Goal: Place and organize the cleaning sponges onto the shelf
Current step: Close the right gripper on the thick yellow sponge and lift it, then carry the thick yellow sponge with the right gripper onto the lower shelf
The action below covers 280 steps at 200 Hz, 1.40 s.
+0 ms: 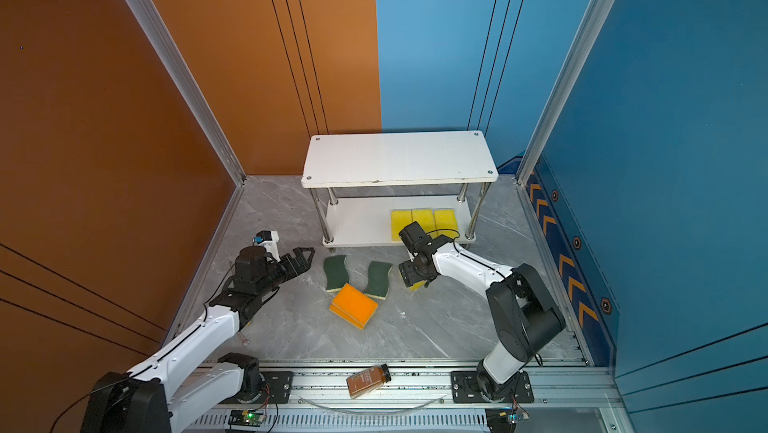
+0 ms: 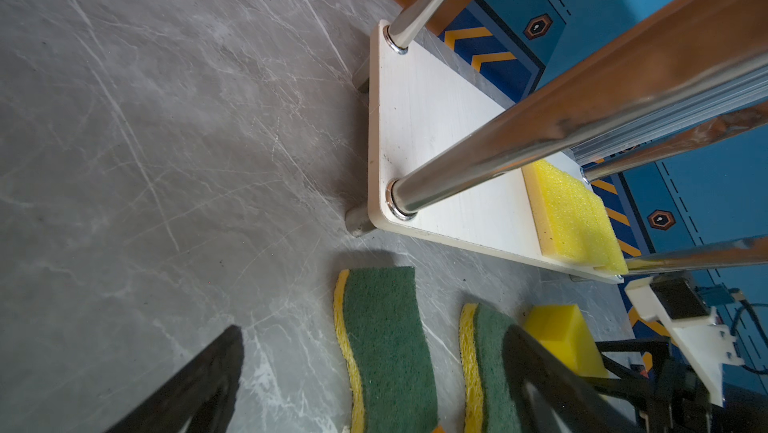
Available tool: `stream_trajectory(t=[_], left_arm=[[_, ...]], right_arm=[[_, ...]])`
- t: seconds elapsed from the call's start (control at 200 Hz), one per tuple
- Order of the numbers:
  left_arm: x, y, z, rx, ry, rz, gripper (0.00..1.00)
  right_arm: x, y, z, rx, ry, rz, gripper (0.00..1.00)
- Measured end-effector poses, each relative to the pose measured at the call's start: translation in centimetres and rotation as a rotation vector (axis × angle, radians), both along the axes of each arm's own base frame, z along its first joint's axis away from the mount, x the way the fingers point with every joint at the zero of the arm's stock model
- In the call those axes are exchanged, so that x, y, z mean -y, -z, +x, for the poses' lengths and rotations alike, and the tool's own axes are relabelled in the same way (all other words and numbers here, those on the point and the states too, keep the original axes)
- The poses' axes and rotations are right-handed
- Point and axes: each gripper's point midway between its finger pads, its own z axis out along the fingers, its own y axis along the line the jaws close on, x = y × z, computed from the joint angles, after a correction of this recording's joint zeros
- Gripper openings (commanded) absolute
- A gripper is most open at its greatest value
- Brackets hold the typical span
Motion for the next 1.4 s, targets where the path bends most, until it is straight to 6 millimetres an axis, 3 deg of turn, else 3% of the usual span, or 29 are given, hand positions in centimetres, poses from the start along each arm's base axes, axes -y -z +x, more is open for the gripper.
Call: stream_trajectory(t=[0.336,0.666,0.816,0.956,1.177,1.402], left_arm=[[0.0,0.0,0.0,0.0,0.0,0.0,0.98],[0.0,0.0,0.0,0.0,0.0,0.0,0.98],[0.0,0.0,0.0,0.0,0.0,0.0,0.98],[0.0,0.0,0.0,0.0,0.0,0.0,0.98],[0.0,-0.4,-0.2,0.009,0.0,-0.002,0.98],[0.0,-0.2,-0.3,0.006,0.005,-0.005,0.98]], right_arm=[[0.3,-0.3,0.1,0.017,0.017,-0.006,0.65],[0.4,-3.7,-0.1,0.105,0.038,0.065,0.63],[-0.5,-5.2,0.3,0.147,0.042,0.14,0.63],[-2.3,-6.7,1.0,0.207,0.057,0.237,0.61],[-7.3,-8.9,1.4,0.287,0.05,0.379,0.61],[-12.1,-8.9,2.8,0.308,0.097,0.418,0.62]])
